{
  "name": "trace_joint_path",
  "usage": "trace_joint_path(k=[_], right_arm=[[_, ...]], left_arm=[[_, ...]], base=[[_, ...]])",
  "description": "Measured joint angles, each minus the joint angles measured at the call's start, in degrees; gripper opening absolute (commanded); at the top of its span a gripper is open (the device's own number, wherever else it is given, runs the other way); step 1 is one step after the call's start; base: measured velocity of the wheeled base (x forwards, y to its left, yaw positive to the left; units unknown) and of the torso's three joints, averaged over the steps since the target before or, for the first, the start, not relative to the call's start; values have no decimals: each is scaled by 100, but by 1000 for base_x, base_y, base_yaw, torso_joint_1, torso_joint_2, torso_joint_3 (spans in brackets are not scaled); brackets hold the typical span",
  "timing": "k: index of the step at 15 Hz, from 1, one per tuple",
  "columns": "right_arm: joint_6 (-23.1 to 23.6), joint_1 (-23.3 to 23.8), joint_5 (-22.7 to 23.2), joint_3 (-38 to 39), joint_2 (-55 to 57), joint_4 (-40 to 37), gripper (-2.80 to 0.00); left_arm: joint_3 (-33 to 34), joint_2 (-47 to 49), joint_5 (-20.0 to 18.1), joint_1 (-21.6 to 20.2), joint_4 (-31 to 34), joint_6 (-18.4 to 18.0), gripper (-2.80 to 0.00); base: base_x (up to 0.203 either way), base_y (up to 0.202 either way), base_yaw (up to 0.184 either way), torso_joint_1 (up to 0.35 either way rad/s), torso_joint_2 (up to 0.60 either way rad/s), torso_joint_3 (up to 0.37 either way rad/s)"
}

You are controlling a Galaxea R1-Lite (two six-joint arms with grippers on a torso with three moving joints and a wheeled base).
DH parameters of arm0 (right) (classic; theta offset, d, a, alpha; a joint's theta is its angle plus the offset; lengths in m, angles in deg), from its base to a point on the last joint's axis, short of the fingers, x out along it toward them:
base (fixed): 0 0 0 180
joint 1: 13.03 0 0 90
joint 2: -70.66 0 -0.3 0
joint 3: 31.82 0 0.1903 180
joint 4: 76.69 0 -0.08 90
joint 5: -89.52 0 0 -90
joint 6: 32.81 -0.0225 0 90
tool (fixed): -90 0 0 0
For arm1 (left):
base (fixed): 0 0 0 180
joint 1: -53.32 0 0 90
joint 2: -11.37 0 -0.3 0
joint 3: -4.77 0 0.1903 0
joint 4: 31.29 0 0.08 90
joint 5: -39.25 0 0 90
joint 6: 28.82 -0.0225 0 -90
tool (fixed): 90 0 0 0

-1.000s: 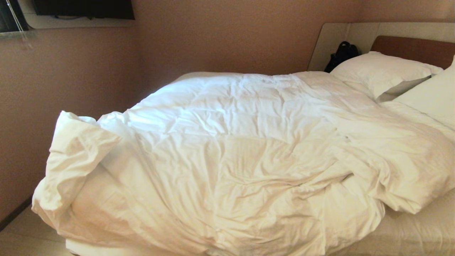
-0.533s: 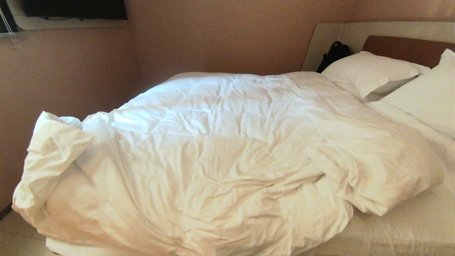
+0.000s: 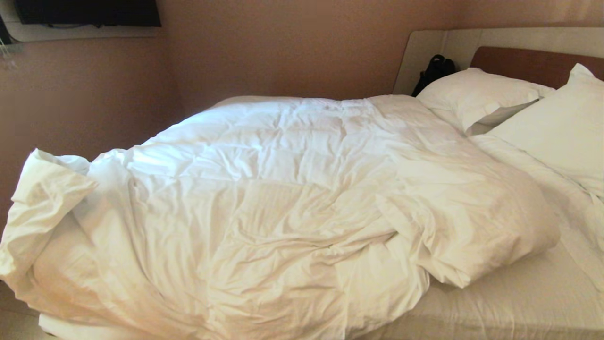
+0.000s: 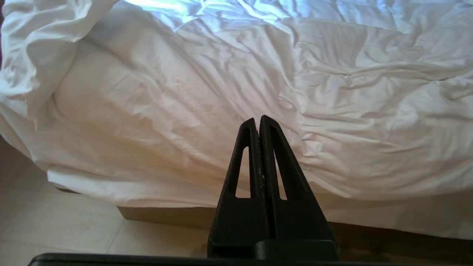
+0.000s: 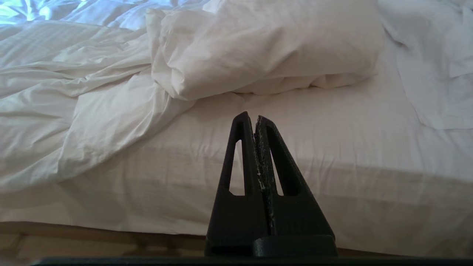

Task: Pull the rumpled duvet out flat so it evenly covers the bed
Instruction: Hold the folded corner of the quilt

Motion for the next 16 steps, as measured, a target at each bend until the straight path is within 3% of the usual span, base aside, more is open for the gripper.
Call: trace_joint_path(k=[16], right_arm=[[-9, -1, -10, 2, 0, -5, -280]], left_arm=[[0, 0, -6, -2, -2, 50, -280]], base=[[0, 0, 0, 0, 0, 0]])
